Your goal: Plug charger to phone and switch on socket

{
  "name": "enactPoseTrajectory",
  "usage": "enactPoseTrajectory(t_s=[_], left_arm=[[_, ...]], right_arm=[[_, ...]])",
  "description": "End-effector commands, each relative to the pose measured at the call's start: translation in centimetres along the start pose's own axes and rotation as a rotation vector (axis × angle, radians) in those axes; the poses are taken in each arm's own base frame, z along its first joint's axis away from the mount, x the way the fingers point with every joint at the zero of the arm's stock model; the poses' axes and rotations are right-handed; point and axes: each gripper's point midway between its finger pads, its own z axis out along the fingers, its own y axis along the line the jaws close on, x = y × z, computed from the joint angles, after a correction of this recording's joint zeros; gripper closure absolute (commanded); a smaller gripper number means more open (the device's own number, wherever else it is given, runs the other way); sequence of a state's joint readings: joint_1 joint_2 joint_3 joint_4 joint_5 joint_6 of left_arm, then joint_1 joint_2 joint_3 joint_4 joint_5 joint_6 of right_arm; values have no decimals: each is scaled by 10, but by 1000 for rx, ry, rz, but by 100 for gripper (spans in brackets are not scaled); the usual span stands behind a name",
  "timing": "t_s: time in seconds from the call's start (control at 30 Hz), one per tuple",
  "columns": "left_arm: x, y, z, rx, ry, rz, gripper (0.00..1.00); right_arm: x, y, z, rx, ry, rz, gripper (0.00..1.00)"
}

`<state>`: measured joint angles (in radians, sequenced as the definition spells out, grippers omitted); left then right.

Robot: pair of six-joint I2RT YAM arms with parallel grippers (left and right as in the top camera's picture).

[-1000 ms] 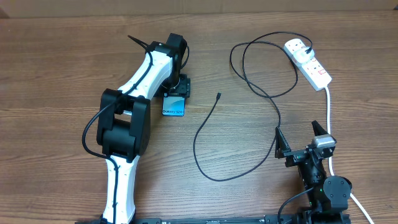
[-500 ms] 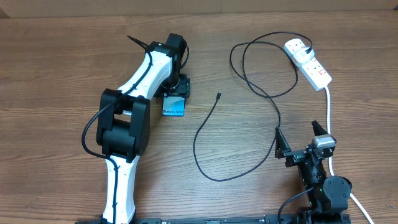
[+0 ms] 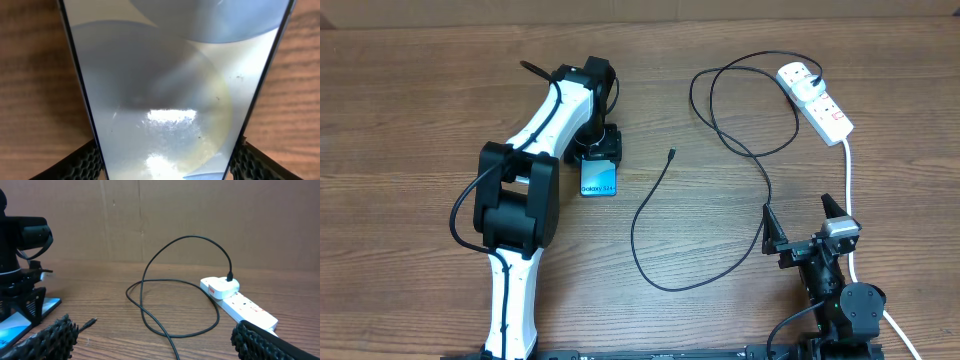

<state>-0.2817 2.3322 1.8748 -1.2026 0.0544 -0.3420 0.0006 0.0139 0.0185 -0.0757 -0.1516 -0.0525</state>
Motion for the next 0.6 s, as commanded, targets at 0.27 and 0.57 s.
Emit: enactPoseTrajectory(t_s=[0.27,0.57], left_arm=[[7,-34,-60,333,134,-146,31],[17,-84,-139,990,373,-247,31]], right_arm=[[2,-2,0,8,-4,-9,0],[2,-2,0,8,-4,-9,0]])
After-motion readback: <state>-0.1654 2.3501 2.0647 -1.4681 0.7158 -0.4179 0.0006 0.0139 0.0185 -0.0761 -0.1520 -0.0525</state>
